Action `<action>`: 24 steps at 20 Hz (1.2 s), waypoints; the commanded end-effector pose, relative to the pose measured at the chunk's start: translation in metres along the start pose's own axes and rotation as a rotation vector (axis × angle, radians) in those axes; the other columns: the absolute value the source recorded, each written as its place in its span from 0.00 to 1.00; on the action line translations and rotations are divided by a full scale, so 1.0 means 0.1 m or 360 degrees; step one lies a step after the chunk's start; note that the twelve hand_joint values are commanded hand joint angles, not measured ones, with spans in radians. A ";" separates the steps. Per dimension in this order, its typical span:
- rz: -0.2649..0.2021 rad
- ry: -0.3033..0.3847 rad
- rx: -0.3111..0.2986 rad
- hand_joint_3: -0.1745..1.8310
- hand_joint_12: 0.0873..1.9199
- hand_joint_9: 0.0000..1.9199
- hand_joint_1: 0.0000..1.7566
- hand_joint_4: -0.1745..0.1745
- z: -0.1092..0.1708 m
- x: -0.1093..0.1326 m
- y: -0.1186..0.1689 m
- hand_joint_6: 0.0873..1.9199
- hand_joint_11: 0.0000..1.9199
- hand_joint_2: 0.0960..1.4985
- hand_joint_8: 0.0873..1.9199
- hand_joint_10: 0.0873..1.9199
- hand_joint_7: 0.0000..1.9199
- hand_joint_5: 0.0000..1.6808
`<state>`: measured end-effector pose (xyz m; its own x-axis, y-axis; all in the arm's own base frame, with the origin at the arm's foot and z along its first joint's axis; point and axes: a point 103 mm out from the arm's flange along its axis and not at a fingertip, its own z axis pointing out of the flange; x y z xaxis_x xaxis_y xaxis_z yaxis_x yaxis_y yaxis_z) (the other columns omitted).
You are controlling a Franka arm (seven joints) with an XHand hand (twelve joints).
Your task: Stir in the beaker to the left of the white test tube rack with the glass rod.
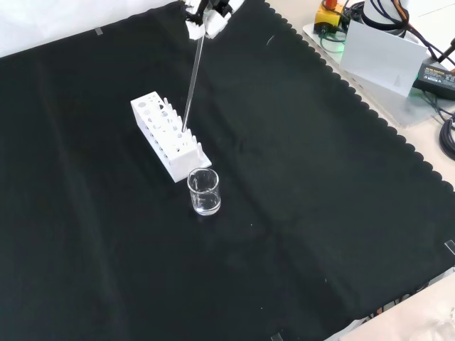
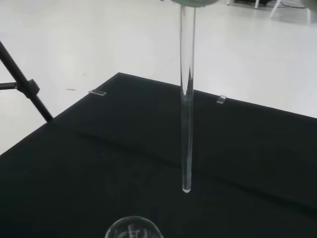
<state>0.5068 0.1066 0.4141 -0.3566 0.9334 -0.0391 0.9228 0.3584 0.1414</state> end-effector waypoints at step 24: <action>-0.0124 0.0065 0.0078 0.00 0.31 0.95 0.75 0.00 0.59 0.24 0.26 0.25 0.88 0.69 0.25 0.23 0.68 0.75</action>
<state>0.5262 0.1404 0.3726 -0.4277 0.9038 -0.0151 0.8989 0.4270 0.0982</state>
